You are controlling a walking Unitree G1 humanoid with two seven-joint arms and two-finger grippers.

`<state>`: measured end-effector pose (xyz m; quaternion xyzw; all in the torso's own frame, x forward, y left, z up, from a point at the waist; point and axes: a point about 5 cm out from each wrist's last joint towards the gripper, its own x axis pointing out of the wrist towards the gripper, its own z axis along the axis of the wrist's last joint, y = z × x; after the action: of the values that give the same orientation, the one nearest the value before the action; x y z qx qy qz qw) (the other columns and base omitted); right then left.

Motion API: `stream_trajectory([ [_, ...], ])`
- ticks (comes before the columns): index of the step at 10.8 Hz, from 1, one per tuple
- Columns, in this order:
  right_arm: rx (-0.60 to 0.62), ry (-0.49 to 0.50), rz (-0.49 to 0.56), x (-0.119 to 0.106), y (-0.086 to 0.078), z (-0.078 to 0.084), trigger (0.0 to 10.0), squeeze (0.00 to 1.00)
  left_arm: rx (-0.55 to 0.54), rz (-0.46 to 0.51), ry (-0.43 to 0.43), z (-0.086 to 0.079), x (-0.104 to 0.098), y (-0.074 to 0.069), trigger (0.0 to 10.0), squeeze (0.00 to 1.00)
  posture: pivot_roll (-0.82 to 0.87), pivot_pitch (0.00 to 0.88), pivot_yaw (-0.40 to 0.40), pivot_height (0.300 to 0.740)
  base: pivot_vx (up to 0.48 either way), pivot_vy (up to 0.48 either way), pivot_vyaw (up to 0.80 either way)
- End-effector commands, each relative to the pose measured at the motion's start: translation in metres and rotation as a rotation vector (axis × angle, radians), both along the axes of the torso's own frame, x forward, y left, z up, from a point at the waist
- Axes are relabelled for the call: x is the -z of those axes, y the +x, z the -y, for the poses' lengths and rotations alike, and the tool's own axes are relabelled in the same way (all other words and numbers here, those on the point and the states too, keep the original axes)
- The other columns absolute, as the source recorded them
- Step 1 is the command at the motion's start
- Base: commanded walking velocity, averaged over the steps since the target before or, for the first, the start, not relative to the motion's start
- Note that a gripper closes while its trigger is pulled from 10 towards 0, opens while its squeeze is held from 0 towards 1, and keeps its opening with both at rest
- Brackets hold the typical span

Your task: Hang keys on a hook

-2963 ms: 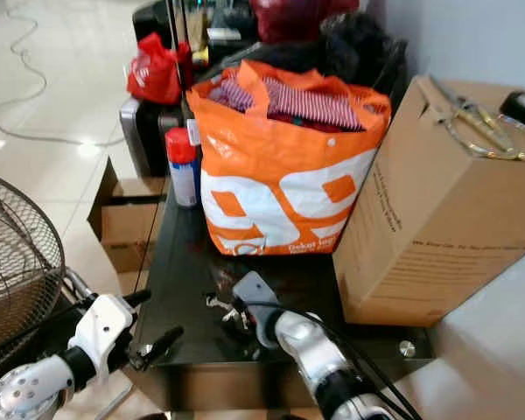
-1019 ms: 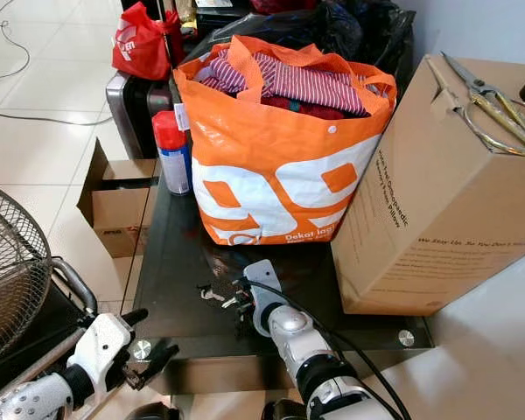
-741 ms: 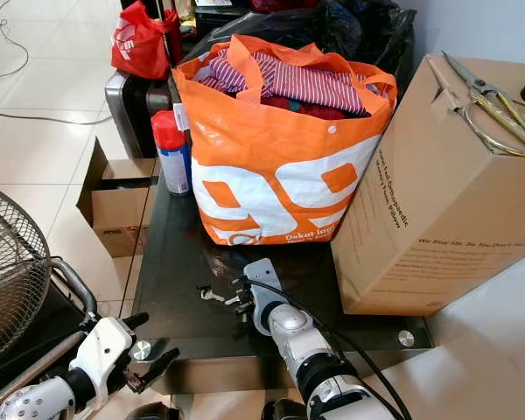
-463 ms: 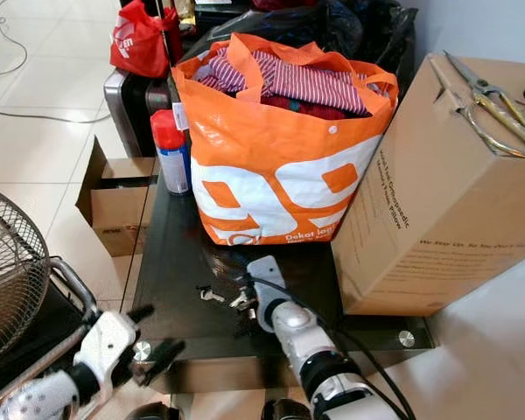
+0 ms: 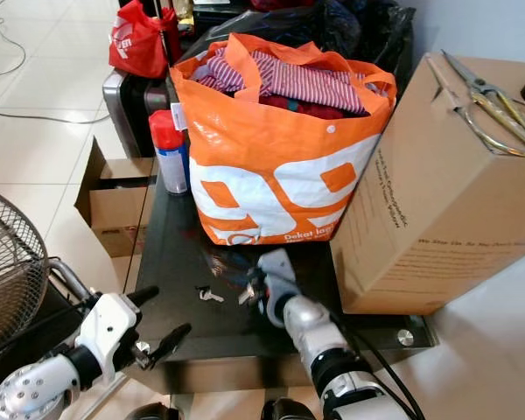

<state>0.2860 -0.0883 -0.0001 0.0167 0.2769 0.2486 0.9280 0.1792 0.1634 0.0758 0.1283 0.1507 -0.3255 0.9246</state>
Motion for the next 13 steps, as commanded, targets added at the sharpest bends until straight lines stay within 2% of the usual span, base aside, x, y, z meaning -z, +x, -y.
stream_trajectory([
  [1,0.035,0.07,0.014,-0.004,0.002,0.004,0.0,0.0,-0.006,0.003,-0.008,0.001,-0.003,0.0,10.0,0.32,0.1,0.085,-0.057,0.74,0.0,0.0,0.0],
  [3,0.049,0.27,0.067,-0.022,0.007,0.005,0.0,0.0,-0.035,0.019,-0.046,0.004,-0.006,0.007,10.0,0.32,0.11,0.063,-0.059,0.74,0.0,0.0,0.0],
  [4,0.067,0.401,0.125,-0.041,0.01,0.011,0.0,0.0,-0.06,0.042,-0.077,0.008,-0.012,0.015,10.0,0.32,0.11,0.048,-0.062,0.74,0.0,0.0,0.0],
  [6,0.078,0.514,0.225,-0.07,0.007,0.027,0.0,0.0,-0.08,0.085,-0.111,0.012,-0.022,0.019,10.0,0.32,0.1,0.014,-0.063,0.74,0.0,0.0,0.0],
  [8,0.086,0.546,0.317,-0.098,0.0,0.041,0.0,0.0,-0.16,0.164,-0.123,0.012,-0.035,0.028,10.0,0.32,0.08,0.0,-0.062,0.74,0.0,0.0,0.0],
  [10,0.121,0.532,0.387,-0.122,-0.006,0.05,0.0,0.0,-0.244,0.232,-0.137,0.011,-0.046,0.034,10.0,0.32,0.07,0.0,-0.066,0.74,0.0,0.0,0.0],
  [11,0.194,0.541,0.428,-0.141,-0.013,0.057,0.0,0.0,-0.302,0.268,-0.15,0.01,-0.052,0.037,10.0,0.32,0.06,0.0,-0.076,0.74,0.0,0.0,0.0],
  [13,0.245,0.557,0.436,-0.152,-0.022,0.054,0.0,0.0,-0.367,0.3,-0.167,0.012,-0.056,0.043,10.0,0.31,0.07,0.0,-0.079,0.74,0.0,0.0,0.0],
])
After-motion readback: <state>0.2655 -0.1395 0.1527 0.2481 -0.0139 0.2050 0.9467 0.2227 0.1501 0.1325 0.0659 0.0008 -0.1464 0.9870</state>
